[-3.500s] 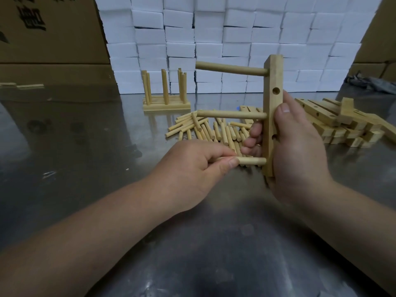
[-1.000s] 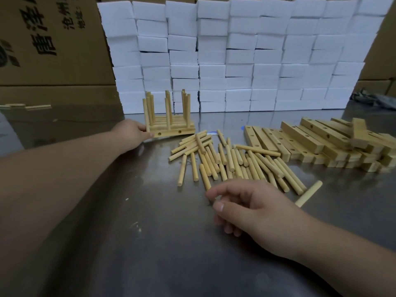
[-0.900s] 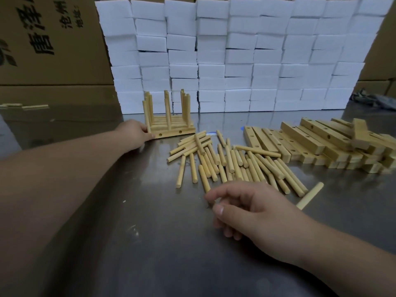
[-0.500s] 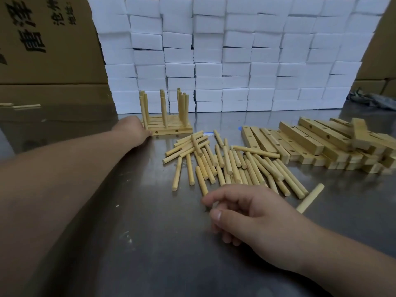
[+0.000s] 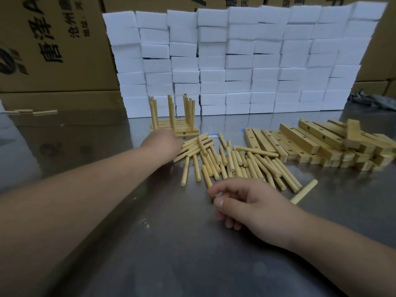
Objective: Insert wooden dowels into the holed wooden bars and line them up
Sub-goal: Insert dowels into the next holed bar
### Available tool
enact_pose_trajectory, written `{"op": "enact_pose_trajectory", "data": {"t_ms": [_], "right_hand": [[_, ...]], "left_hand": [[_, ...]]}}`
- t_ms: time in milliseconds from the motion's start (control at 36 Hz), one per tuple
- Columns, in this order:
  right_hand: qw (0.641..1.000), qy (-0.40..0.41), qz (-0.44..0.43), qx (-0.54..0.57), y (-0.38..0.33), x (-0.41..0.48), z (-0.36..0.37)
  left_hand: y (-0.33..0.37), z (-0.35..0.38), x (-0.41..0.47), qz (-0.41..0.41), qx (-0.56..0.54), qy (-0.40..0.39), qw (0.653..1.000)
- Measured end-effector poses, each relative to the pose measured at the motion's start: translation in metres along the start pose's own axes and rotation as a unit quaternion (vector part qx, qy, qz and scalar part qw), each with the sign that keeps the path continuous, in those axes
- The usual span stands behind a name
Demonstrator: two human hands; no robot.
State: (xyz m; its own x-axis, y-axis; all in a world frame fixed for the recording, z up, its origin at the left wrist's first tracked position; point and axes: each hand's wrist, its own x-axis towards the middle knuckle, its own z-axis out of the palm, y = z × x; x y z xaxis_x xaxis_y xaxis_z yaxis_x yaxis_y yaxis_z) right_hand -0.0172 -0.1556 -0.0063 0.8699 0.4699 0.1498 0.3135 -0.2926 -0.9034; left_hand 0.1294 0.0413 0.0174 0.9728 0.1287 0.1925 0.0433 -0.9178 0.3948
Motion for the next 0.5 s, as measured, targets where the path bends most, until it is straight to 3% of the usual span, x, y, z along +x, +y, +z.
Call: {"op": "enact_pose_trajectory", "data": {"t_ms": [111,500], "right_hand": [[1.0,0.007,-0.008,-0.018,-0.002,-0.002,0.002],[0.998,0.026,-0.007,-0.054,-0.005,-0.001,0.005]], "left_hand": [[0.005,0.008,-0.028,-0.002,0.0,-0.03,1.0],[0.017,0.007,-0.026,-0.065,0.035,-0.012,0.997]]}}
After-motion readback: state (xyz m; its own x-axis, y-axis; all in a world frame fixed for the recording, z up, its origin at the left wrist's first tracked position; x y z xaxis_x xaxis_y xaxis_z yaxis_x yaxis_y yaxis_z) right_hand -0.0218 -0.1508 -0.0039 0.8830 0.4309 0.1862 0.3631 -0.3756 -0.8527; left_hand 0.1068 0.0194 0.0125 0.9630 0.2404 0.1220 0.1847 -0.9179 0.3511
